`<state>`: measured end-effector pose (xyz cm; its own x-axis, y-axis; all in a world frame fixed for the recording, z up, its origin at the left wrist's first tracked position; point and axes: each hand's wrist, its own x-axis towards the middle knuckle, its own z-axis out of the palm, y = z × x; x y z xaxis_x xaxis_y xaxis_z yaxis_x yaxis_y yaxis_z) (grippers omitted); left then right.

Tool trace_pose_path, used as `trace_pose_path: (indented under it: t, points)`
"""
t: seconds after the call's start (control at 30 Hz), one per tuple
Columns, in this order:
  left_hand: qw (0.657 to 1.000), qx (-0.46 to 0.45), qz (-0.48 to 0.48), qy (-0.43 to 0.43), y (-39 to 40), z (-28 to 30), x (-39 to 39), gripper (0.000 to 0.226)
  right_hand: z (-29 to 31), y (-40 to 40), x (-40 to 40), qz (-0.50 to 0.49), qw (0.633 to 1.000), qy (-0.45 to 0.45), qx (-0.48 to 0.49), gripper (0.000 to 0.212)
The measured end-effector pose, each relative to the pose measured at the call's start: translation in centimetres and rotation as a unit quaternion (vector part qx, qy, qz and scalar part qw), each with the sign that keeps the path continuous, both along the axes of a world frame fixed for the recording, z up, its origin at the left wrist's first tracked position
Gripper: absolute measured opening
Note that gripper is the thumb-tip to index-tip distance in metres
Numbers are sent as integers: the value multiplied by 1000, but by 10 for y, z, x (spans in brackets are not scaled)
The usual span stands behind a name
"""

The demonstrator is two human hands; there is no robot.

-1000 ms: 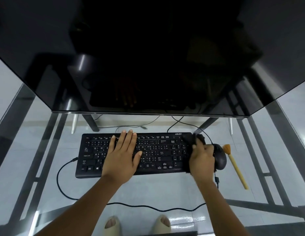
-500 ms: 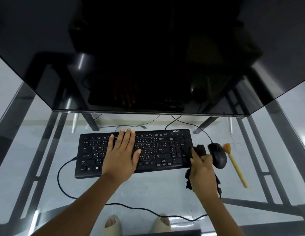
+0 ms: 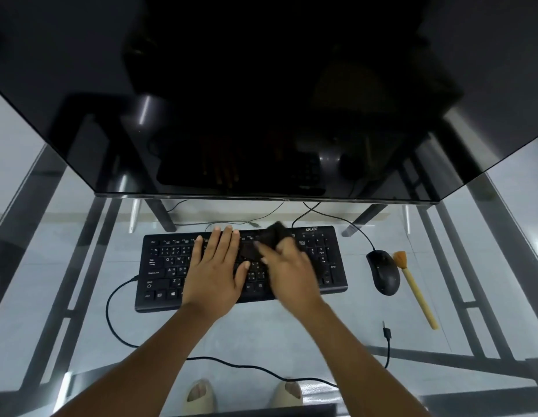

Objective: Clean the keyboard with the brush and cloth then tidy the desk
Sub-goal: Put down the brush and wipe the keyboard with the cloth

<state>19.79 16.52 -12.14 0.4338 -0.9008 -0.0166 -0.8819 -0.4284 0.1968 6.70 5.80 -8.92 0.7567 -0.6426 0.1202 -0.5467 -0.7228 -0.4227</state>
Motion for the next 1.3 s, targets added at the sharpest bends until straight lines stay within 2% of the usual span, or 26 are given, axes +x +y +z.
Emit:
trace_pose_path:
  t: [0.1,0.17,0.23,0.3,0.37,0.43,0.47,0.53,0.63,0.73,0.83,0.87,0.93,1.0,1.07,1.13,1.23,1.3]
  points:
    - [1000,-3,3,4,0,0,1,64,-9,-39,-33,-147,988,-15,-44,40]
    - [1000,-2,2,5,1,0,1,63,-14,-37,-41,-216,976,-16,-32,41]
    - [1000,-1,1,7,2,0,2,63,-13,-6,-30,-174,984,-16,-42,40]
    - [1000,2,-4,19,2,1,1,63,-11,31,-25,-35,999,14,-36,41]
    - [999,3,-14,35,2,4,2,64,-14,33,-37,78,996,38,-23,48]
    - [997,-17,-37,72,4,11,11,69,-15,5,-59,56,997,19,51,53]
    - [994,-17,-48,96,9,16,19,74,-16,-11,-72,23,998,2,56,49]
    - [993,-17,-55,104,28,25,39,86,-12,-32,-91,-69,997,-36,7,35]
    - [993,-4,2,117,68,29,70,120,-11,-26,-92,-119,992,-40,-13,34]
    - [983,38,5,177,90,22,86,141,-18,16,-64,-53,998,-32,-6,38]
    - [976,28,-2,216,93,19,92,145,-12,55,-24,133,990,18,-41,39]
    - [974,25,-2,223,92,21,94,145,-10,50,-14,166,986,19,-23,36]
    - [973,23,-11,228,92,23,98,144,-8,22,-3,100,993,22,-52,38]
    - [973,26,-22,227,92,24,101,143,-3,-5,7,-104,994,-11,-41,27]
    - [974,23,-30,223,93,22,103,142,-5,-10,19,-219,976,-6,-18,34]
    - [974,16,-32,222,93,20,104,142,-6,20,40,-168,986,18,-1,39]
    - [977,15,-55,206,91,20,107,142,-7,92,61,51,996,66,13,49]
    - [980,20,-75,184,88,22,109,142,-2,106,63,136,988,61,41,51]
